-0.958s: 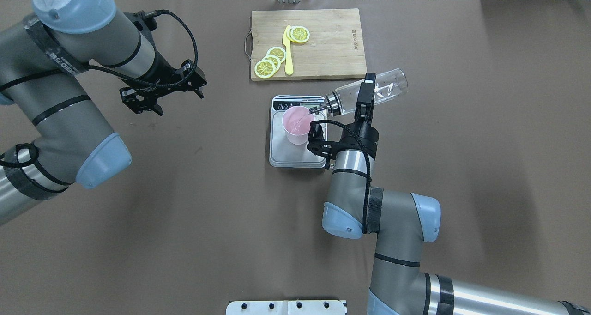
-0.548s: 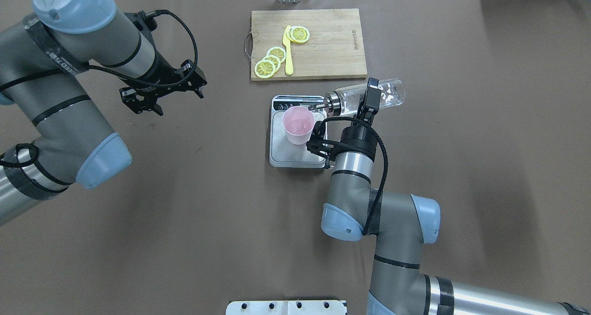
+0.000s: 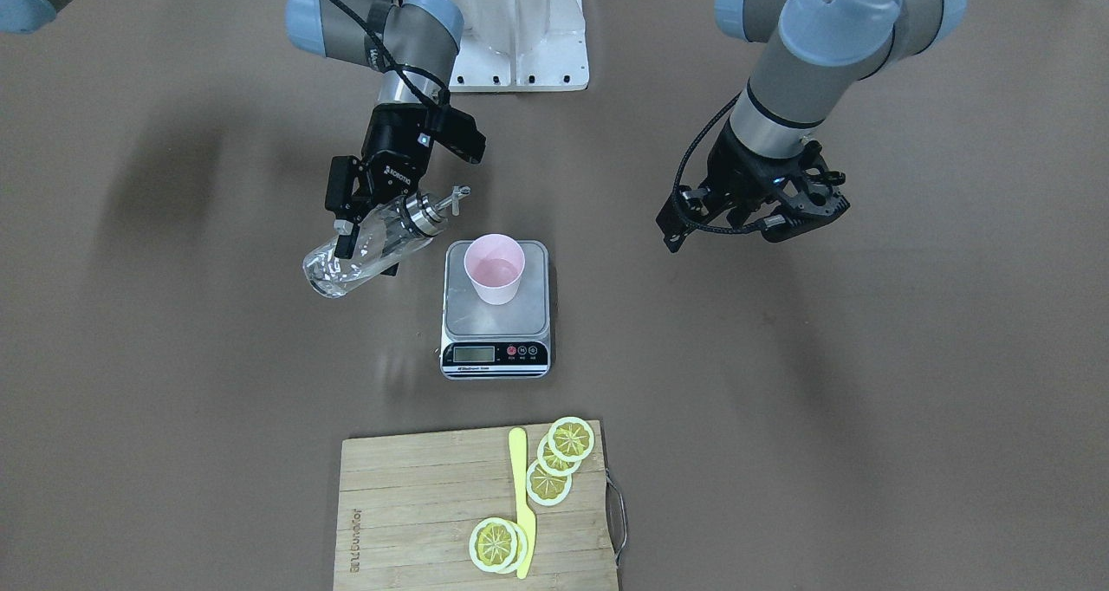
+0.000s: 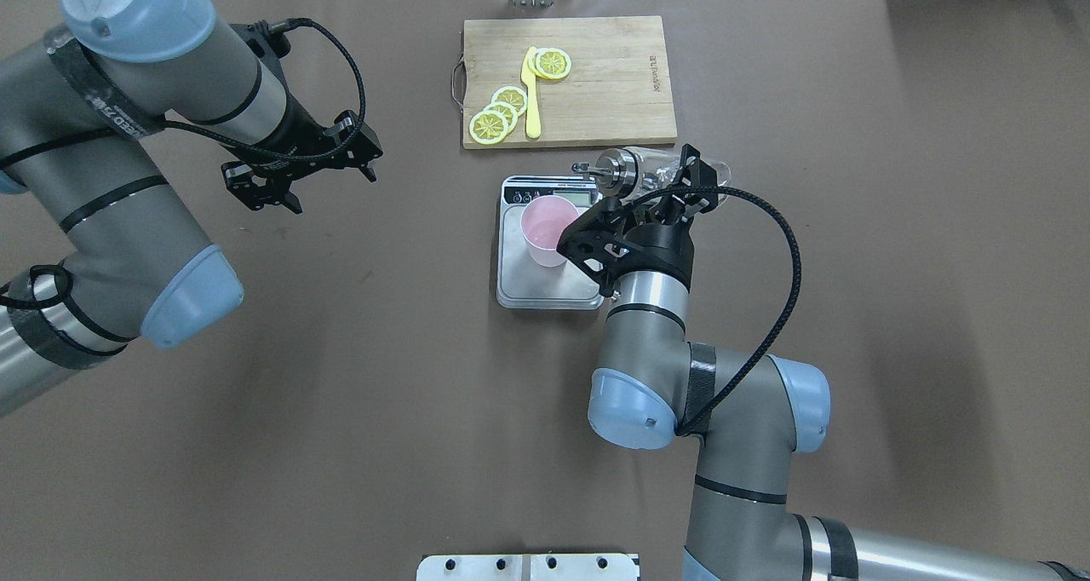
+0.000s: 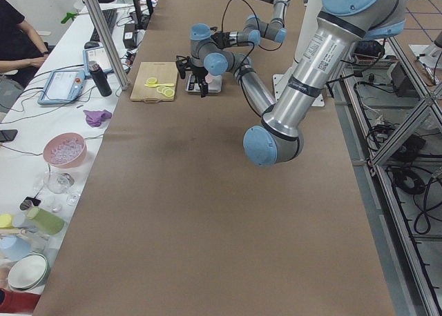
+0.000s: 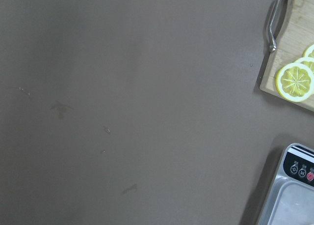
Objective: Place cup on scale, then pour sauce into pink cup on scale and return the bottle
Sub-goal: 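Turn the bottle upright and carry it back to its spot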
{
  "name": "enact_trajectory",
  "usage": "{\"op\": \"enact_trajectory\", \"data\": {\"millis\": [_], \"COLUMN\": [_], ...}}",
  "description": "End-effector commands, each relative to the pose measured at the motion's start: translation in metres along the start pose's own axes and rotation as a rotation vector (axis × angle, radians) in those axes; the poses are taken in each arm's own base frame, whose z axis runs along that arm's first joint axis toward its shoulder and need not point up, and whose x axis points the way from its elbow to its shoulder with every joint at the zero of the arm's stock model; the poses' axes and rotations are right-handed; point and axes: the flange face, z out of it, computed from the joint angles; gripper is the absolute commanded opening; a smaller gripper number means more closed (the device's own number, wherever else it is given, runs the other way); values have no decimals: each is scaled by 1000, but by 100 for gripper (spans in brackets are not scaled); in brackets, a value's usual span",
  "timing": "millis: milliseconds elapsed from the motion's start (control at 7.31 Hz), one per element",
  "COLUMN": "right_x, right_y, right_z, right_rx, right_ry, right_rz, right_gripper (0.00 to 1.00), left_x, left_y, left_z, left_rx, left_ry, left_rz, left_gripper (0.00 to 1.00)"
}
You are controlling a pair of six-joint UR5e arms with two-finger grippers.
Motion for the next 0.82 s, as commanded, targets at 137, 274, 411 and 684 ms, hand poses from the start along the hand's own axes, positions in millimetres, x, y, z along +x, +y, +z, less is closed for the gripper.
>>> {"op": "enact_trajectory", "data": {"millis": [137, 274, 411, 684], "right_x": [40, 46, 52, 78], "right_y": [36, 36, 54, 115], "right_z": [21, 22, 25, 43], "right_rx": [42, 56, 66, 49], "right_ry": [-136, -164, -174, -242], "right_rz": [336, 390, 415, 539], "right_gripper": [0, 0, 0, 0], "left_x": [2, 2, 3, 4], "left_y": [0, 0, 2, 4], "left_z": [-4, -5, -10, -16], "left_rx": [3, 3, 5, 4], "left_ry": [9, 10, 18, 26], "left_rz": [-2, -2, 1, 2], "left_gripper": [98, 98, 98, 98]}}
